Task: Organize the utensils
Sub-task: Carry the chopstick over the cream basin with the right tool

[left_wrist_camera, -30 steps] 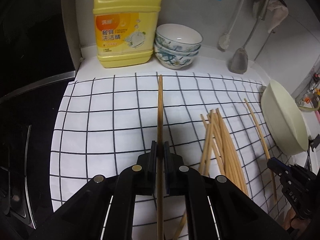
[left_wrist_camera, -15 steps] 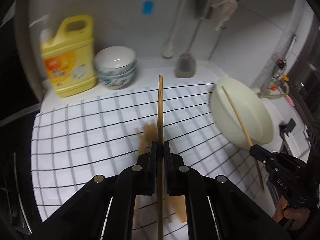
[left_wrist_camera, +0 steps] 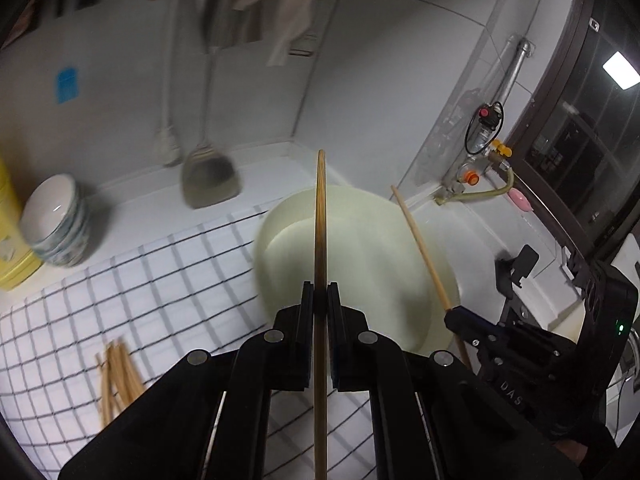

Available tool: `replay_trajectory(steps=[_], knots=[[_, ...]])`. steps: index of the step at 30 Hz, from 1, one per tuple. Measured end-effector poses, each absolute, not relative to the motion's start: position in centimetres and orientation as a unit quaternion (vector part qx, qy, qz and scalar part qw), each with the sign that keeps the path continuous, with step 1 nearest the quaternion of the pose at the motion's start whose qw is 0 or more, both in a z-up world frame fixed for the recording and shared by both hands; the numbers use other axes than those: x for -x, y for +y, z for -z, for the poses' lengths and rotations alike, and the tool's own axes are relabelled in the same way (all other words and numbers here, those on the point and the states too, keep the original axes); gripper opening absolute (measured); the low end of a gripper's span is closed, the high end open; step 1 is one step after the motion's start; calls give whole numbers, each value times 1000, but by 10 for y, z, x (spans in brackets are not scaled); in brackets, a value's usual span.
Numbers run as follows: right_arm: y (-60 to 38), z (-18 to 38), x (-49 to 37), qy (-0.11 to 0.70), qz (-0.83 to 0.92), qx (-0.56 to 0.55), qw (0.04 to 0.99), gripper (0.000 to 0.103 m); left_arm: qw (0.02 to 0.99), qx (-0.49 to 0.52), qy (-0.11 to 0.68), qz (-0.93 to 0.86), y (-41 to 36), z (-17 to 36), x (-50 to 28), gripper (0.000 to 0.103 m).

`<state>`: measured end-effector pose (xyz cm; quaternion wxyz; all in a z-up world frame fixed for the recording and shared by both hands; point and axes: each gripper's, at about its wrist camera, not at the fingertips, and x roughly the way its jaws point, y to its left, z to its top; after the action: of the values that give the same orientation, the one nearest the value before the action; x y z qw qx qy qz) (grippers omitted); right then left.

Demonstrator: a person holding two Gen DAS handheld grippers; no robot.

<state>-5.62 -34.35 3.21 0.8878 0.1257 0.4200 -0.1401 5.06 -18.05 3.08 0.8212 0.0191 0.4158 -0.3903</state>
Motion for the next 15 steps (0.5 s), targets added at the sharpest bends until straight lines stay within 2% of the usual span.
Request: replay_trajectory(steps=[6,15], knots=[[-393,-9,28,432,126,-145,881,6,811,-27,432,394,-251,-18,-70,7],[-428,32,1,474,119,-173,855,6,789,-44,483,377,-310,36,-95,7]])
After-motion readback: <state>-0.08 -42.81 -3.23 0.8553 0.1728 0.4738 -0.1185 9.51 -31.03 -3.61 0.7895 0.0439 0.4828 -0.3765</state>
